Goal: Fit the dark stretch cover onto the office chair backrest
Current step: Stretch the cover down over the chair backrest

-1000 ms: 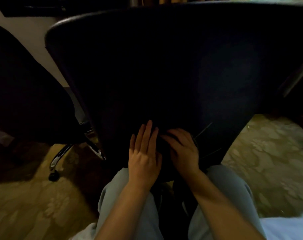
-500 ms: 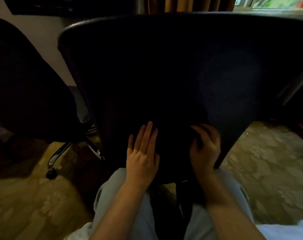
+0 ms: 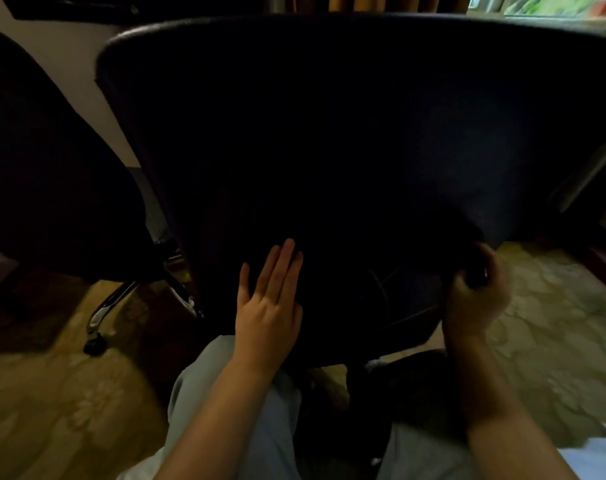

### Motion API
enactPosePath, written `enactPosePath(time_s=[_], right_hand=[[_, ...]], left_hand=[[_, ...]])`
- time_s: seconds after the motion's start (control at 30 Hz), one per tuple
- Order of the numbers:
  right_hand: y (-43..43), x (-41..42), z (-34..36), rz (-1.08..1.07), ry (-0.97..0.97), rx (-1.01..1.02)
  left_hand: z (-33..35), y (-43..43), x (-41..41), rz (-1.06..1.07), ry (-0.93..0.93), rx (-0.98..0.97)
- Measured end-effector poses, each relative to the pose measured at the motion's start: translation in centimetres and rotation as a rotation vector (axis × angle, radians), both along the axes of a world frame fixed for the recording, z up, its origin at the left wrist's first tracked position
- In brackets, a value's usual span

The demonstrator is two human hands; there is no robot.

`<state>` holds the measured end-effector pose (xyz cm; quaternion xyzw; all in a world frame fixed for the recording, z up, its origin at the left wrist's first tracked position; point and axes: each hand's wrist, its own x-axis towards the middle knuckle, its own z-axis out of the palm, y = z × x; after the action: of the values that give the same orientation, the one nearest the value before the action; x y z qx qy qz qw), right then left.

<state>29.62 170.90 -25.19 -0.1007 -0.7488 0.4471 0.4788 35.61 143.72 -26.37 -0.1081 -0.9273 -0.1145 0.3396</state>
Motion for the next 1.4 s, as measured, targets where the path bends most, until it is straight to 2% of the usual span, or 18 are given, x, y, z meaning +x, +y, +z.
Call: enactPosePath(time_s=[0.07,0.3,0.43,0.53,0.73,0.8,0.9,1.07,1.13,1.23,1.4], right_hand=[[-0.5,0.0,0.2,-0.001,0.012,-0.059],[-8.0,1.8,0.1,0.179,0.080,0.311],[-8.0,2.0,-0.3,0.250,0.071,0.417],[-6.2,2.0,-0.5,0.177,-0.002,0.360],[-3.3,1.5,0.2,0.051,-0.150,0.017],[-4.5,1.6,0.3,0.041,-0.150,0.003],[-7.3,1.9,0.0,0.075,-0.091,0.088],[-9.8,2.4,-0.9,0.287,0.032,0.409],[-9.5,2.4,-1.2,0.324,0.053,0.476],[-7.7,2.4,-0.9,0.239,0.049,0.382],[-2.9,0.7,0.0,-0.030,0.056,-0.057]], left_hand=[[0.0,0.2,0.0,0.009,-0.006,0.024],[0.0,0.9,0.3,0.043,-0.028,0.082],[0.0,0.5,0.4,0.037,-0.043,0.054],[0.0,0.0,0.3,0.021,-0.045,0.029],[0.0,0.2,0.3,0.026,-0.036,0.053],[0.0,0.5,0.3,0.034,-0.037,0.072],[0.0,0.7,0.4,0.041,-0.051,0.105],[-0.1,0.6,0.4,0.041,-0.063,0.097],[-0.1,0.2,0.4,0.037,-0.061,0.072],[-0.2,-0.4,0.4,0.016,-0.062,0.066],[0.0,0.3,0.3,0.010,-0.051,0.126]])
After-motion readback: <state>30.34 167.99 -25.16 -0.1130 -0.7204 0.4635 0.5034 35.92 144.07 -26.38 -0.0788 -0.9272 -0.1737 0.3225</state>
